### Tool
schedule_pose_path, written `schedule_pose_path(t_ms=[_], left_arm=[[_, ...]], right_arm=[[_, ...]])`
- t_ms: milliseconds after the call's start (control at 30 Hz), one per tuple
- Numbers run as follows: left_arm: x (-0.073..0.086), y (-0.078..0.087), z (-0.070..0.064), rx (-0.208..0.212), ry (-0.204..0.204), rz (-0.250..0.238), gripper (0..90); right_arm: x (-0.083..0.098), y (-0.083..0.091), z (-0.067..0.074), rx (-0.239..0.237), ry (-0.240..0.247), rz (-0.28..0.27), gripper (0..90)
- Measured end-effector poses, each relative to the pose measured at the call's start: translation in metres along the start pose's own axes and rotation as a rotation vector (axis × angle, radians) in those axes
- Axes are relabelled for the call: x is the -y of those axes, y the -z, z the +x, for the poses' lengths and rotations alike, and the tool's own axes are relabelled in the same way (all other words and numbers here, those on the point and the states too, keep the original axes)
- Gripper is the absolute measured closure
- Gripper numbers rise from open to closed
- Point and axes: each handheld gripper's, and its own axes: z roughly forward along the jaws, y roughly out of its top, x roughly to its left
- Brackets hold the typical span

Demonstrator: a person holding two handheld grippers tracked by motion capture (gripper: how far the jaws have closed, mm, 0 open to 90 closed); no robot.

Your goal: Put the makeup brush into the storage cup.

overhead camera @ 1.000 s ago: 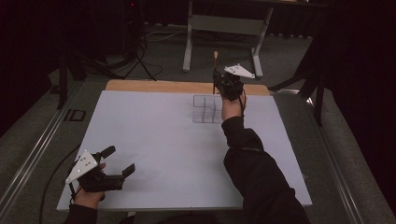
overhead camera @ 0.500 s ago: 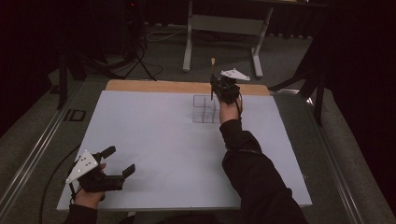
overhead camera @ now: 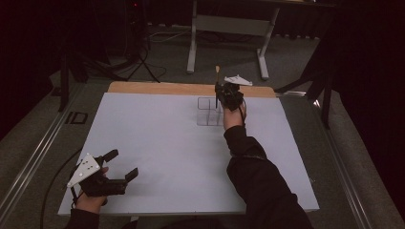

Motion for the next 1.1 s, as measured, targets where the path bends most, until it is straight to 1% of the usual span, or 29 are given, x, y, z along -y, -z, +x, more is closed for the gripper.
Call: schedule_pose_path(t_ms=[100, 233, 300, 467, 600, 633, 667, 700, 733, 767, 800, 833, 867, 933, 1000, 1100], left_arm=[[0.0, 0.0, 0.0, 0.0, 0.0, 0.0, 0.1], [0.0, 0.0, 0.0, 0.001, -0.001, 0.001, 0.1], [0.0, 0.0, 0.0, 0.003, 0.001, 0.001, 0.1], [0.0, -0.001, 0.0, 0.005, 0.001, 0.002, 0.1], [0.0, -0.001, 0.0, 0.004, 0.0, 0.004, 0.1], [0.0, 0.0, 0.0, 0.004, 0.001, 0.004, 0.1], [0.0, -0.001, 0.0, 0.004, 0.004, 0.001, 0.1], [0.0, 0.0, 0.0, 0.004, 0.005, 0.001, 0.1], [0.0, 0.0, 0.0, 0.001, 0.005, 0.002, 0.1], [0.0, 0.0, 0.001, 0.001, 0.007, 0.002, 0.1], [0.0, 0.0, 0.001, 0.001, 0.007, 0.0, 0.1], [0.0, 0.0, 0.0, 0.001, 0.006, -0.001, 0.1], [0.0, 0.0, 0.0, 0.0, 0.004, -0.001, 0.1], [0.0, -0.001, 0.0, 0.0, 0.005, -0.001, 0.0], [0.0, -0.001, 0.0, 0.0, 0.004, 0.001, 0.1], [0.0, -0.001, 0.0, -0.001, 0.003, 0.0, 0.1]], right_arm=[[0.003, -0.002, -0.001, -0.003, -0.011, 0.017, 83.5], [0.005, -0.006, 0.0, -0.012, -0.008, 0.049, 83.5], [0.007, -0.007, 0.001, -0.007, -0.003, 0.06, 83.5], [0.012, -0.009, 0.0, -0.004, -0.009, 0.08, 83.5], [0.014, -0.011, 0.001, -0.006, 0.001, 0.095, 82.9], [0.014, -0.01, 0.001, 0.003, 0.007, 0.085, 76.4], [0.014, -0.009, 0.002, 0.012, 0.009, 0.07, 55.1], [0.014, -0.008, 0.004, 0.041, 0.003, 0.069, 32.4], [0.013, -0.009, 0.006, 0.066, 0.005, 0.085, 25.3], [0.012, -0.009, 0.007, 0.032, 0.022, 0.099, 12.3], [0.011, -0.009, 0.008, 0.025, 0.035, 0.116, 10.6], [0.01, -0.008, 0.008, 0.004, 0.026, 0.12, 9.3], [0.008, -0.006, 0.008, -0.007, 0.029, 0.116, 8.9], [0.005, -0.005, 0.01, -0.01, 0.041, 0.126, 8.7], [0.003, -0.003, 0.01, -0.007, 0.038, 0.135, 8.7], [0.001, -0.001, 0.009, -0.018, 0.035, 0.148, 8.3]])
